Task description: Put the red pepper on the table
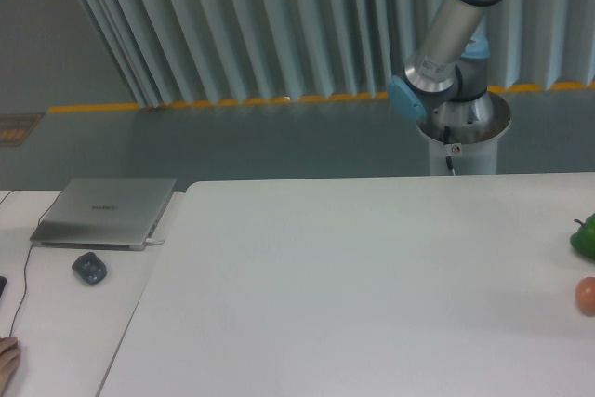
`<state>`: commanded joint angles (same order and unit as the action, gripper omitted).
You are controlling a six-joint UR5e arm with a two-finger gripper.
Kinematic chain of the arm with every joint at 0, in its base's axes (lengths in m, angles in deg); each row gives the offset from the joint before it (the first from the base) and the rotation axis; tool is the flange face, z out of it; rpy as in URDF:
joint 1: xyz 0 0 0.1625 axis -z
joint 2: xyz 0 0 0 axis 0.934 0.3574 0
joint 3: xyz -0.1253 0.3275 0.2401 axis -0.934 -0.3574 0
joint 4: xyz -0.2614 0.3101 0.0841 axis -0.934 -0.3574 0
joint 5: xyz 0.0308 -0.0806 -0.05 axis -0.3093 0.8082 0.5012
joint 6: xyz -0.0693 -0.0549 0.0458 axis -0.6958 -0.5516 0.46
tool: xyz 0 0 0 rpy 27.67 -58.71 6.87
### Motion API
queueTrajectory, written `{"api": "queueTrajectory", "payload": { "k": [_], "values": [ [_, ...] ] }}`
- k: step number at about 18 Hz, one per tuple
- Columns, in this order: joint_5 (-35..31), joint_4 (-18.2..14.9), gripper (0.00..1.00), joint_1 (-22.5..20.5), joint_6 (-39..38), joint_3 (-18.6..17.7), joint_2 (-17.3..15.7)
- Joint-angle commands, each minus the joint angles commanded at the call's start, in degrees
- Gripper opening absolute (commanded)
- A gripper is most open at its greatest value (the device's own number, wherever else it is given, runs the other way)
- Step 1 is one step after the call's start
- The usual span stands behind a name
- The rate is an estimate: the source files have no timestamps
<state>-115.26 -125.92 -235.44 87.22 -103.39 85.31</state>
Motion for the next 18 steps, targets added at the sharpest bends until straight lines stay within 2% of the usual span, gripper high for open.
{"api": "queueTrajectory", "payload": {
  "k": [2,9,13,18],
  "values": [
    [0.0,1.41,1.0,-0.09,-0.36,0.0,0.7],
    [-0.09,3.25,1.0,-0.26,-1.32,-0.09,2.46],
    [-0.09,5.8,1.0,-0.18,-1.5,-0.26,4.13],
    [-0.26,6.07,1.0,0.09,-2.46,-0.09,5.1]
  ]
}}
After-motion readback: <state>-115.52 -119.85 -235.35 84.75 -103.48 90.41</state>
